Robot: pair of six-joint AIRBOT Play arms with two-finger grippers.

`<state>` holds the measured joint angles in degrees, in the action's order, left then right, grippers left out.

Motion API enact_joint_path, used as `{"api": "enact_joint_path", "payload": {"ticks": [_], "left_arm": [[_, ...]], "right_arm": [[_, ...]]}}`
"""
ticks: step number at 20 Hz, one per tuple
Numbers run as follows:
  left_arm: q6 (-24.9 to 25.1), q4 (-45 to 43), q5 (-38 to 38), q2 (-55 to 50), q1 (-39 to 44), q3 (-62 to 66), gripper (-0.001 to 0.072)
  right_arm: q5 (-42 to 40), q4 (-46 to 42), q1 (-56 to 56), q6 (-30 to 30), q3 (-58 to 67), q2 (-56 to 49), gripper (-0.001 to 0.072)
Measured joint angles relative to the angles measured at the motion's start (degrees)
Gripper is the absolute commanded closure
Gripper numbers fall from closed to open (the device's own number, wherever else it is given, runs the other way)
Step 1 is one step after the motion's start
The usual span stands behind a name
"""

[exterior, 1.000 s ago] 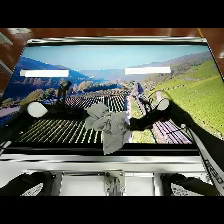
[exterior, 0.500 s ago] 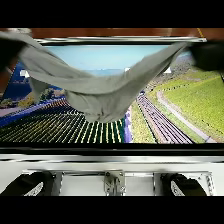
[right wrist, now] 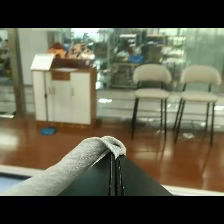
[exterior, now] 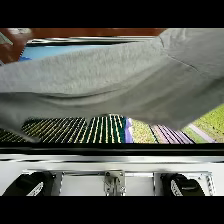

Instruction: Fold the shirts.

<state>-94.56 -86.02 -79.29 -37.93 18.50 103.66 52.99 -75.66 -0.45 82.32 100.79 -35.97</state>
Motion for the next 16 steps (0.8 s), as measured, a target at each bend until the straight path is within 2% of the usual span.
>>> {"api": "enact_joint_path", "payload": {"ticks": [4, 9, 12, 16], "left_arm": [[-1.16, -1.25, -10.01, 0.57, 0.02, -6.08, 0.0672], [-4.83, -1.81, -13.27, 0.68, 0.02, -21.99, 0.0672], [-7.32, -1.84, -8.96, 0.20, 0.02, -34.36, 0.0671], [-10.95, -1.90, 2.08, -5.31, -0.68, -46.38, 0.0672]], "right_arm": [[-7.80, -2.34, -0.07, 0.07, 0.59, -3.34, 0.0655], [-12.52, -2.73, -0.04, -2.01, 0.72, -14.75, 0.0654], [-14.56, -2.75, 0.00, -3.72, 0.76, -24.17, 0.0654], [-16.52, -2.75, -0.02, -4.22, 0.74, -38.71, 0.0654]]}}
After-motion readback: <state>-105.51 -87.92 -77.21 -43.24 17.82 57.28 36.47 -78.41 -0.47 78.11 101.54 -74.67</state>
